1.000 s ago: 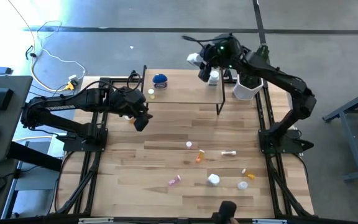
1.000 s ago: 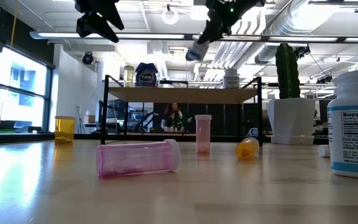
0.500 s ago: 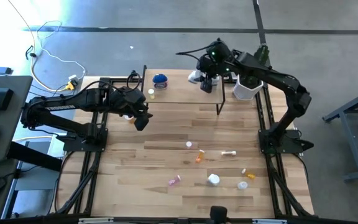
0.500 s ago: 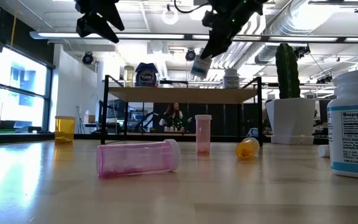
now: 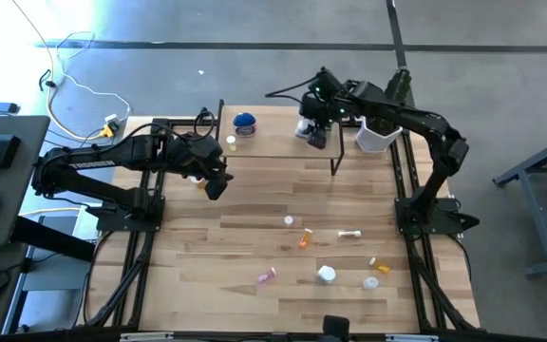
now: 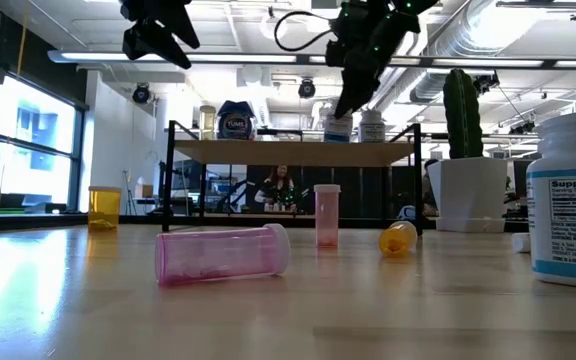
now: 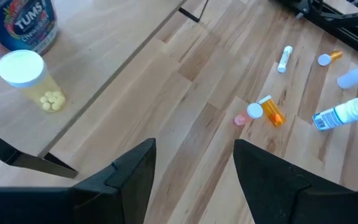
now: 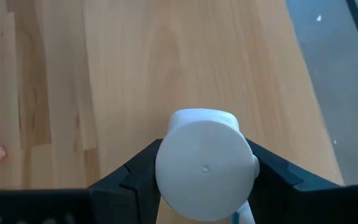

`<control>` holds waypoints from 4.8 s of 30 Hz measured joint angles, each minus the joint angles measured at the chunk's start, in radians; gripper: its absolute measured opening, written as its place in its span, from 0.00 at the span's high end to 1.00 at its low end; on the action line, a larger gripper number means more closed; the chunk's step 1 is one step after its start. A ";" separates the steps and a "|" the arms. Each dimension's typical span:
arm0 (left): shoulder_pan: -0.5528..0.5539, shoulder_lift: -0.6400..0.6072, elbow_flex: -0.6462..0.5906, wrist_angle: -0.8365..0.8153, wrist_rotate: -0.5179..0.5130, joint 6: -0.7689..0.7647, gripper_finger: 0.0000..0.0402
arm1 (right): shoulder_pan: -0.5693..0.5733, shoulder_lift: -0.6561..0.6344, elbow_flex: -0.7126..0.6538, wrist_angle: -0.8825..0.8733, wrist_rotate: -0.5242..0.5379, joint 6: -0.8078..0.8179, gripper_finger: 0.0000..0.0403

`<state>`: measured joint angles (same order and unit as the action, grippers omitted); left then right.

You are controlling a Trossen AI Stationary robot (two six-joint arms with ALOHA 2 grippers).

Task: Pick and place medicine bottles onto shelf by color
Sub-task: Put the left large white pill bottle on the shelf, then put the large orange pill bottle on the shelf

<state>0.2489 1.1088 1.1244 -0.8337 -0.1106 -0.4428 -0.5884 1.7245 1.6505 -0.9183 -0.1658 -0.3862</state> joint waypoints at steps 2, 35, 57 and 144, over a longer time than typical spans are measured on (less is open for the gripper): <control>0.000 0.000 0.000 0.000 0.007 0.000 0.49 | 0.000 0.000 0.000 -0.019 0.000 -0.001 0.57; 0.000 0.000 0.000 -0.057 0.020 -0.015 0.37 | 0.000 0.000 0.000 0.052 0.004 0.028 0.39; 0.000 0.000 0.000 -0.501 -0.118 -0.385 0.23 | -0.001 -0.002 0.262 0.005 0.041 0.064 0.39; 0.164 0.048 -0.439 -0.085 -0.217 -0.549 0.55 | 0.000 -0.002 0.286 -0.033 0.102 0.071 0.39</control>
<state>0.4126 1.1566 0.6853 -0.9190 -0.3275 -0.9916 -0.5880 1.7226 1.9366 -0.9512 -0.0635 -0.3149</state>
